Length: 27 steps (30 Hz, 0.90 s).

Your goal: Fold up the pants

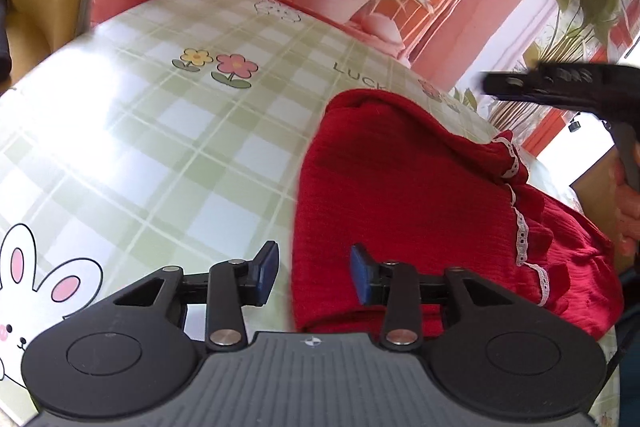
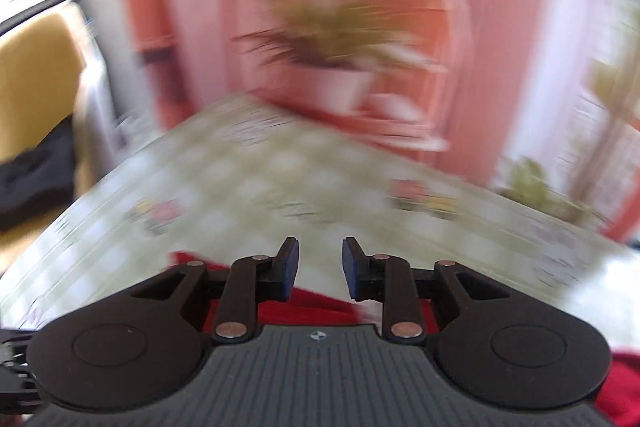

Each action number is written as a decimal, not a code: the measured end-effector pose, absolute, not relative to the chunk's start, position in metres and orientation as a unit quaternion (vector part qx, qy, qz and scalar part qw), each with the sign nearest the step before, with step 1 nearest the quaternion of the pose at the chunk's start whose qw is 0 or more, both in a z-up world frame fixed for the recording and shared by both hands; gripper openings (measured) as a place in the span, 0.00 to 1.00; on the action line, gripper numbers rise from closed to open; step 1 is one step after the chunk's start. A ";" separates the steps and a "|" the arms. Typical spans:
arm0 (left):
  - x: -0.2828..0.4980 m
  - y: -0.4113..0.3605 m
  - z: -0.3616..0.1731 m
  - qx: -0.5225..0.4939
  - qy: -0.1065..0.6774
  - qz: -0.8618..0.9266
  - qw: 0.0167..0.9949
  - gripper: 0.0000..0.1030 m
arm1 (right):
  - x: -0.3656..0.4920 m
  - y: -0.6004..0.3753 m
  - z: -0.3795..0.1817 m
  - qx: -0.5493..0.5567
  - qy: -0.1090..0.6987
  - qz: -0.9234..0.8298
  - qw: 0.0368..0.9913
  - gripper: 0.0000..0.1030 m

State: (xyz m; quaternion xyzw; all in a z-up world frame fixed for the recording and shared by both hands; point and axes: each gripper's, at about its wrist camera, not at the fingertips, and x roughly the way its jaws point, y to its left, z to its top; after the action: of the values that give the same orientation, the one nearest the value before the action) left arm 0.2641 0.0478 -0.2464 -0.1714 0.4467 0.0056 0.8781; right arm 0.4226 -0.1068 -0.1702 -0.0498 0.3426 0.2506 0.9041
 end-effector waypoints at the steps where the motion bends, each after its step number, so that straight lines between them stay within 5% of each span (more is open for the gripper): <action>1: 0.264 0.046 -0.247 -0.168 0.448 0.004 0.878 0.37 | 0.426 -0.091 -0.172 -0.061 0.357 0.278 0.890 0.26; 3: 0.263 0.045 -0.248 -0.169 0.450 0.003 0.877 0.19 | 0.432 -0.063 -0.177 -0.085 0.382 0.318 0.864 0.26; 6: 0.263 0.047 -0.249 -0.168 0.450 0.011 0.877 0.10 | 0.439 -0.024 -0.186 -0.129 0.403 0.349 0.836 0.26; 14: 0.259 0.042 -0.247 -0.144 0.443 0.008 0.885 0.07 | 0.461 0.021 -0.218 -0.191 0.468 0.353 0.788 0.28; 17: 0.256 0.040 -0.246 -0.137 0.442 0.004 0.886 0.07 | 0.474 0.014 -0.227 -0.161 0.492 0.346 0.783 0.12; 20: 0.253 0.042 -0.246 -0.136 0.442 0.002 0.886 0.07 | 0.483 0.008 -0.219 -0.119 0.484 0.333 0.800 0.07; 27: 0.253 0.043 -0.245 -0.140 0.443 0.009 0.886 0.07 | 0.502 -0.009 -0.218 -0.053 0.476 0.278 0.833 0.05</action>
State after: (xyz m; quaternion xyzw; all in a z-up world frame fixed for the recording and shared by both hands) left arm 0.2531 0.0426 -0.2454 -0.1396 0.4428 0.0090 0.8857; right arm 0.5016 -0.0092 -0.2178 -0.0528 0.4757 0.2781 0.8328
